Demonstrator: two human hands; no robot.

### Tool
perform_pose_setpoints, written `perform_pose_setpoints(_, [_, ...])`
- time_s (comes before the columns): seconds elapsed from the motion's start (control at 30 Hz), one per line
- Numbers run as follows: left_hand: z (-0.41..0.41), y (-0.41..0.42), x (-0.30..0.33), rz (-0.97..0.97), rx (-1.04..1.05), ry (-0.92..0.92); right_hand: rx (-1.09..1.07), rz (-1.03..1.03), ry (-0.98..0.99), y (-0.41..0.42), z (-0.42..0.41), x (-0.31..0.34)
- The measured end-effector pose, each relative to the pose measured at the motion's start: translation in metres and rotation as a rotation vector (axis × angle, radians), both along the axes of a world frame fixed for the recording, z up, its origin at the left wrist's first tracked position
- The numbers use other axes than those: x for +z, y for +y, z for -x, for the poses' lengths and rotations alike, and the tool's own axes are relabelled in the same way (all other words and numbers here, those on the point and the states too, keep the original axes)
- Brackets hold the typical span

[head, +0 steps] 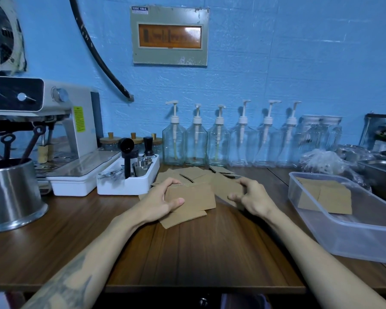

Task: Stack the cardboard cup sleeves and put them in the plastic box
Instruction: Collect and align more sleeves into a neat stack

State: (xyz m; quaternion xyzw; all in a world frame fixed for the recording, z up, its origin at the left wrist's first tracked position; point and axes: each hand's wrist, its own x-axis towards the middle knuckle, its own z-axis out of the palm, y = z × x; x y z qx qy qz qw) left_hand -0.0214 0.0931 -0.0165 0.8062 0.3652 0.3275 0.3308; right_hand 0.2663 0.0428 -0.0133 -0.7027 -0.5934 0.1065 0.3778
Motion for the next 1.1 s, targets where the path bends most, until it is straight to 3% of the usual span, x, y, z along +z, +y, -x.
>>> perform_pose_setpoints(0.1, [-0.001,-0.001,0.0,0.005,-0.007,0.014,0.002,-0.252,0.185,-0.006,0.005,0.008])
perform_pose_setpoints(0.17, [-0.001,-0.002,0.001,0.012,-0.006,0.019,0.122,-0.39,0.339,-0.011,0.013,0.016])
perform_pose_setpoints(0.23, [-0.002,-0.004,0.003,0.018,0.002,0.025,0.276,-0.405,0.397,-0.016,0.022,0.018])
perform_pose_setpoints(0.33, [-0.004,-0.008,0.005,0.013,0.014,0.044,0.366,-0.301,0.266,-0.016,0.033,0.012])
perform_pose_setpoints(0.5, [-0.006,-0.008,0.004,0.012,0.027,0.028,0.34,-0.259,0.092,-0.013,0.046,0.006])
perform_pose_setpoints(0.6, [-0.007,-0.004,0.002,0.002,0.033,0.014,0.302,-0.238,0.074,-0.013,0.05,0.004])
perform_pose_setpoints(0.77, [-0.011,-0.004,-0.001,0.019,-0.015,0.001,0.416,0.058,0.132,-0.015,0.06,-0.004])
perform_pose_setpoints(0.9, [-0.016,-0.006,-0.004,0.074,-0.035,0.023,0.478,0.006,0.159,-0.015,0.069,-0.004])
perform_pose_setpoints(1.1, [-0.019,-0.008,-0.001,-0.013,-0.018,-0.028,0.462,-0.121,0.063,-0.016,0.063,-0.004])
